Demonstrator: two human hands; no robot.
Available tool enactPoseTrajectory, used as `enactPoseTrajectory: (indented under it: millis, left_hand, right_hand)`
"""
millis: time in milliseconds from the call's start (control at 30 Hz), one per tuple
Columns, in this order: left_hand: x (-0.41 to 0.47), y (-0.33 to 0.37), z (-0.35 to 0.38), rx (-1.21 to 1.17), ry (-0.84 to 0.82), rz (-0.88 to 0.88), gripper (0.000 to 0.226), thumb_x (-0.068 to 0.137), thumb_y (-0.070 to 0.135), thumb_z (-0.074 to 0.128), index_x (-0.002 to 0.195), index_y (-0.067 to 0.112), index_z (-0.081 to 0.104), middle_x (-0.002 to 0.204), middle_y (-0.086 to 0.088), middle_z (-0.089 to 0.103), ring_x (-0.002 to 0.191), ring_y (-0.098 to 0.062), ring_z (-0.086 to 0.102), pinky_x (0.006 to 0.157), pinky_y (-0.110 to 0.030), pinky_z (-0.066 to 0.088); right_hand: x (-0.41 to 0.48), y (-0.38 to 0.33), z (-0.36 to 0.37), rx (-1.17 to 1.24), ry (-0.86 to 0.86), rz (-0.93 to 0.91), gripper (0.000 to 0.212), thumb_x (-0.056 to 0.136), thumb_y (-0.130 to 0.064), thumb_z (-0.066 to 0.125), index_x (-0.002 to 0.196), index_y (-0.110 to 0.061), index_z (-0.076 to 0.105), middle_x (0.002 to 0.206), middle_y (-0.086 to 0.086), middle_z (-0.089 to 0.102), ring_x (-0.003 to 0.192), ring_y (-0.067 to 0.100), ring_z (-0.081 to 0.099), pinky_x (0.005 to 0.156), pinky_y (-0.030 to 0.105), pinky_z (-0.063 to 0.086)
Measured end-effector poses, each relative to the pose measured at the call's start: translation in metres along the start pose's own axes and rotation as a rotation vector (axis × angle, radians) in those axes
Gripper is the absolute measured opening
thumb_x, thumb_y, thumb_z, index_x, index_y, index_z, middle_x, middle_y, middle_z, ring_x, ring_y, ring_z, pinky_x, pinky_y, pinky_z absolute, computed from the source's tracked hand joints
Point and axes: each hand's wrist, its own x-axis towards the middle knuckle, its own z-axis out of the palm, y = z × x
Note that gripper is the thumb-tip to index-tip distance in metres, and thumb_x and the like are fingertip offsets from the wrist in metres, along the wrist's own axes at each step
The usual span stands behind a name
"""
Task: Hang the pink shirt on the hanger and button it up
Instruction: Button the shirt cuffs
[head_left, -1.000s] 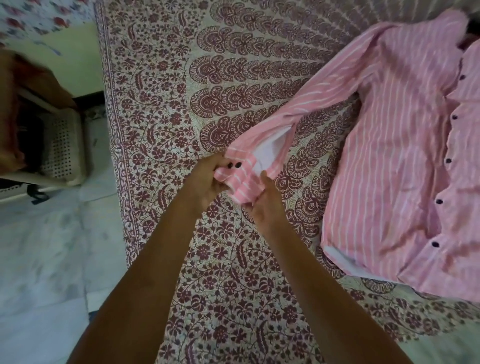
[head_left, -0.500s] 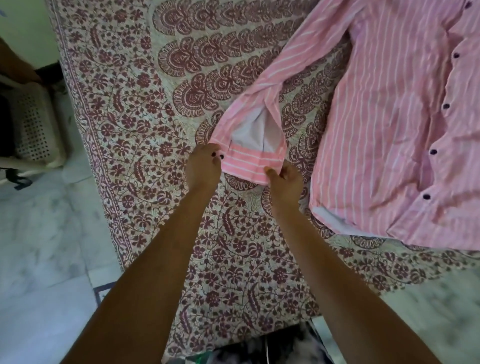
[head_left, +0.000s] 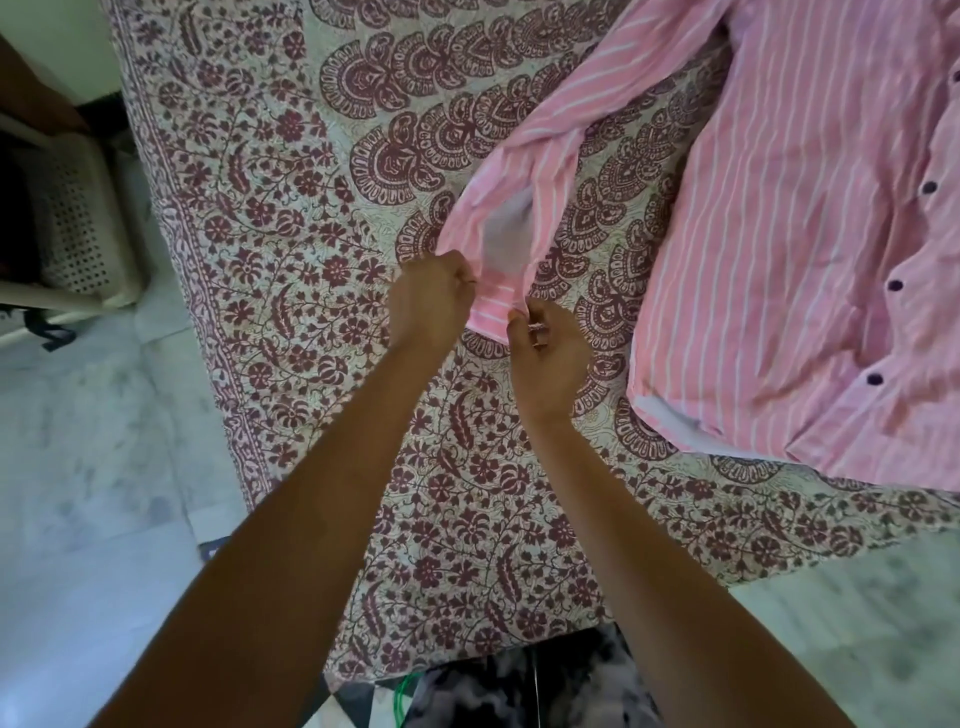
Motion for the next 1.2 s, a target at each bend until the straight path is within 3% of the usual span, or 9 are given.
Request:
enactPoseTrajectory:
  millis: [100, 267, 467, 600, 767, 933, 1000, 1100, 1200]
  left_hand:
    - [-0.014, 0.014, 0.004, -0.183, -0.006, -0.008, 0.013, 0.085, 0.018, 0.061, 0.091, 0.011, 0.07, 0.082, -0.008, 0.072, 0.069, -0.018, 0.064, 0.067, -0.027, 0.052]
    - [-0.03, 0.018, 0.008, -0.408, 0.116, -0.044, 0.01, 0.083, 0.012, 0.063, 0.088, 0.007, 0.07, 0.079, -0.008, 0.072, 0.07, -0.015, 0.065, 0.07, -0.026, 0.054]
    - [-0.036, 0.02, 0.009, -0.465, 0.122, -0.035, 0.008, 0.082, 0.013, 0.065, 0.085, 0.006, 0.069, 0.078, -0.005, 0.071, 0.068, -0.009, 0.061, 0.071, -0.025, 0.054]
    - [-0.036, 0.024, 0.009, -0.471, 0.12, 0.001, 0.008, 0.083, 0.011, 0.064, 0.086, 0.006, 0.069, 0.076, -0.003, 0.069, 0.067, -0.008, 0.06, 0.068, -0.02, 0.052]
    - [-0.033, 0.026, 0.012, -0.424, 0.122, 0.031, 0.009, 0.084, 0.011, 0.062, 0.087, 0.006, 0.069, 0.078, -0.005, 0.071, 0.067, -0.008, 0.06, 0.065, -0.015, 0.049]
    - [-0.025, 0.023, 0.013, -0.39, 0.11, 0.052, 0.01, 0.084, 0.009, 0.059, 0.087, 0.007, 0.068, 0.077, -0.003, 0.069, 0.067, -0.007, 0.058, 0.063, -0.004, 0.041]
    - [-0.022, 0.023, 0.013, -0.384, 0.076, 0.075, 0.011, 0.085, 0.008, 0.057, 0.087, 0.008, 0.068, 0.076, 0.001, 0.067, 0.067, -0.007, 0.057, 0.063, -0.007, 0.043]
    - [-0.022, 0.023, 0.015, -0.367, 0.04, 0.121, 0.011, 0.085, 0.007, 0.056, 0.085, 0.008, 0.067, 0.076, -0.004, 0.068, 0.066, -0.014, 0.06, 0.062, -0.023, 0.05]
    - [-0.022, 0.021, 0.015, -0.382, 0.049, 0.161, 0.012, 0.085, 0.006, 0.054, 0.085, 0.006, 0.066, 0.075, -0.006, 0.068, 0.067, -0.016, 0.063, 0.063, -0.029, 0.052]
  right_hand:
    - [0.005, -0.005, 0.004, 0.017, -0.021, 0.016, 0.023, 0.086, -0.027, 0.057, 0.092, -0.008, 0.071, 0.081, 0.008, 0.069, 0.064, 0.018, 0.061, 0.06, 0.038, 0.052]
    - [0.011, -0.009, 0.001, 0.069, -0.061, 0.092, 0.022, 0.089, -0.026, 0.058, 0.094, -0.01, 0.072, 0.079, 0.009, 0.07, 0.065, 0.016, 0.06, 0.061, 0.026, 0.047]
    - [0.013, -0.011, -0.003, 0.083, -0.062, 0.131, 0.018, 0.089, -0.02, 0.058, 0.093, -0.008, 0.072, 0.079, 0.011, 0.07, 0.065, 0.015, 0.057, 0.056, 0.015, 0.039]
    - [0.018, -0.012, -0.007, 0.085, -0.063, 0.102, 0.018, 0.089, -0.016, 0.058, 0.089, -0.006, 0.072, 0.079, 0.011, 0.07, 0.066, 0.018, 0.06, 0.059, 0.022, 0.044]
    - [0.025, -0.007, -0.01, 0.019, -0.153, 0.03, 0.02, 0.084, -0.02, 0.058, 0.086, -0.007, 0.072, 0.077, 0.015, 0.069, 0.069, 0.028, 0.063, 0.065, 0.044, 0.052]
    - [0.029, -0.002, -0.012, 0.075, -0.263, 0.027, 0.028, 0.083, -0.027, 0.053, 0.085, -0.005, 0.071, 0.073, 0.018, 0.068, 0.068, 0.036, 0.063, 0.064, 0.049, 0.052]
    - [0.027, -0.001, -0.012, 0.165, -0.288, 0.092, 0.025, 0.082, -0.02, 0.052, 0.089, -0.006, 0.071, 0.077, 0.019, 0.069, 0.072, 0.039, 0.063, 0.069, 0.054, 0.053]
    - [0.025, -0.004, -0.016, 0.293, -0.301, 0.187, 0.026, 0.084, -0.01, 0.051, 0.102, -0.006, 0.069, 0.087, 0.018, 0.07, 0.078, 0.035, 0.066, 0.078, 0.054, 0.054]
    - [0.024, -0.007, -0.019, 0.393, -0.305, 0.265, 0.028, 0.09, -0.001, 0.046, 0.11, -0.005, 0.065, 0.09, 0.015, 0.068, 0.075, 0.024, 0.065, 0.078, 0.041, 0.057]
